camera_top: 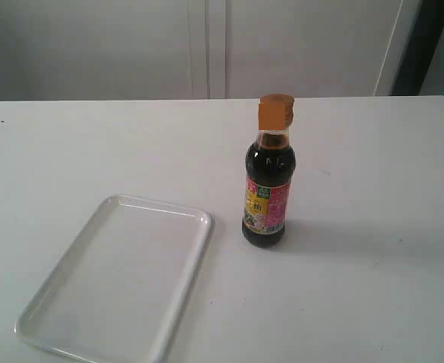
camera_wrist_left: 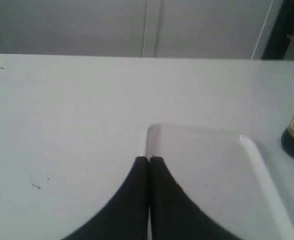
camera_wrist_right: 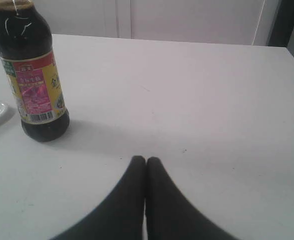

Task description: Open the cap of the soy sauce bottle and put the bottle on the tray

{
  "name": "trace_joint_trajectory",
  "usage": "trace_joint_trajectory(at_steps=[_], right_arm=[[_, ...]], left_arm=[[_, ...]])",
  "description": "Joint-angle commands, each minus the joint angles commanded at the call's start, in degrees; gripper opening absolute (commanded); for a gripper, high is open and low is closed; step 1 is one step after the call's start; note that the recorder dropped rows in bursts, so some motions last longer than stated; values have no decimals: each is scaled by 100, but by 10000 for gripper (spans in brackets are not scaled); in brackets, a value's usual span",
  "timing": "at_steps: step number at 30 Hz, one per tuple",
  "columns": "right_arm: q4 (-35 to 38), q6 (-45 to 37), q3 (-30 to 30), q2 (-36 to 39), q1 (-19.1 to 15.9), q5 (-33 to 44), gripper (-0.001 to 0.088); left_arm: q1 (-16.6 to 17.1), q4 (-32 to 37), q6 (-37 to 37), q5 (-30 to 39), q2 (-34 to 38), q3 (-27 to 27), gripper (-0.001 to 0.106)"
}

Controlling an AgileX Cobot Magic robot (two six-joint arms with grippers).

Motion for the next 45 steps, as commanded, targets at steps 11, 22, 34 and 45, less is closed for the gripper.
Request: trace_joint_trajectory(at_steps=[11, 22, 34, 45], right_arm=[[0, 0, 0, 0, 0, 0, 0], [0, 0, 0, 0, 0, 0, 0], [0, 0, 0, 0, 0, 0, 0], [0, 0, 0, 0, 0, 0, 0]], left_arm=[[0, 695, -743, -631, 0, -312, 0], [0, 1243, -541, -336, 1967, -1862, 0], [0, 3405, -2023, -2759, 4217, -2431, 0], [0, 5320, -3601, -4981, 5628, -2479, 0]])
